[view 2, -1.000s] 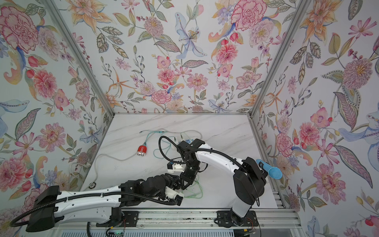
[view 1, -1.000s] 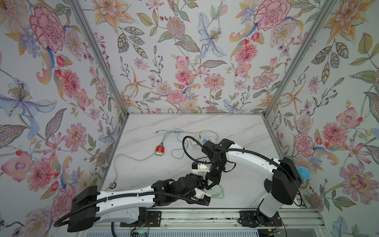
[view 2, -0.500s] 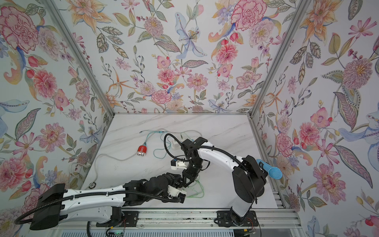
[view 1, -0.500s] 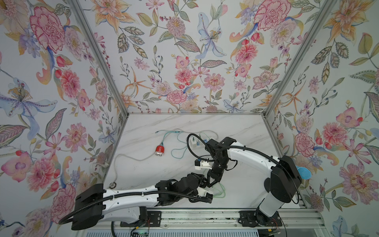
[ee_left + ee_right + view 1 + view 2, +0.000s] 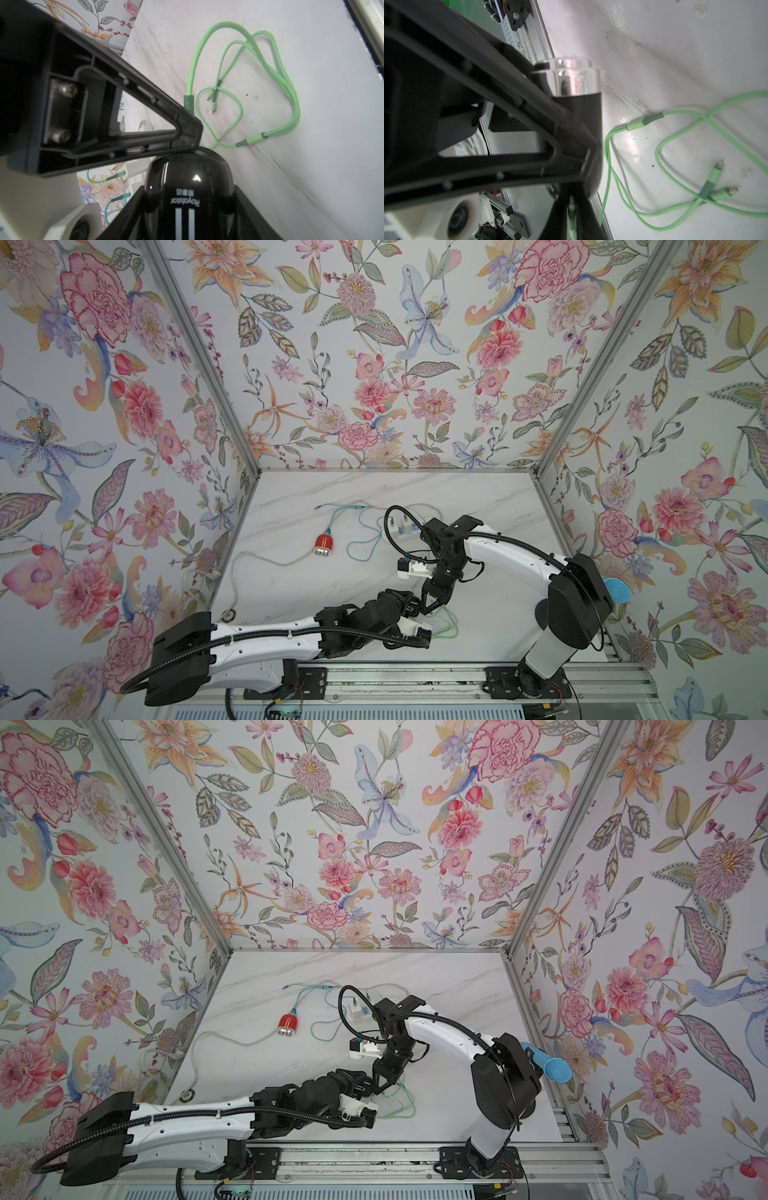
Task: Charge the electric shaver
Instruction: Insert the charging cable into the electric shaver.
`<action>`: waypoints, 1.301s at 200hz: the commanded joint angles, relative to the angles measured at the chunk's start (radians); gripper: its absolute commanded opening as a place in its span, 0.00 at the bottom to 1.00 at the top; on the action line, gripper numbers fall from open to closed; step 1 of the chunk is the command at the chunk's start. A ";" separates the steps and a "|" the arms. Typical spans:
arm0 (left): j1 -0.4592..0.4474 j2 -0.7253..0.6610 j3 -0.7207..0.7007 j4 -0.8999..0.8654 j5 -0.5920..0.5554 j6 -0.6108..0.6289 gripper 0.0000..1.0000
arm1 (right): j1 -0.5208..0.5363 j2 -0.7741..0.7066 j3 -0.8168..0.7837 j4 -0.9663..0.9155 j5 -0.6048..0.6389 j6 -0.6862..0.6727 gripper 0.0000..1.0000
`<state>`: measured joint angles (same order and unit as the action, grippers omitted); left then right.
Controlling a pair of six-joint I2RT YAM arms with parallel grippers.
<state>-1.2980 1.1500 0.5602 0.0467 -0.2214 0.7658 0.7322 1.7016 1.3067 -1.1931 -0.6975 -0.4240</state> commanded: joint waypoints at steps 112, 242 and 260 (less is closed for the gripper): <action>0.021 -0.109 -0.057 0.193 0.371 -0.119 0.00 | -0.023 -0.032 0.041 0.304 -0.119 -0.064 0.00; 0.047 -0.097 -0.214 0.386 0.238 -0.346 0.00 | -0.118 -0.303 -0.093 0.337 -0.017 0.071 0.23; 0.071 -0.093 -0.244 0.448 0.212 -0.397 0.00 | -0.125 -0.359 -0.118 0.421 0.085 0.158 0.23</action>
<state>-1.2499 1.0527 0.3466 0.3531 0.0044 0.4675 0.6178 1.4044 1.2255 -0.8803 -0.7116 -0.3611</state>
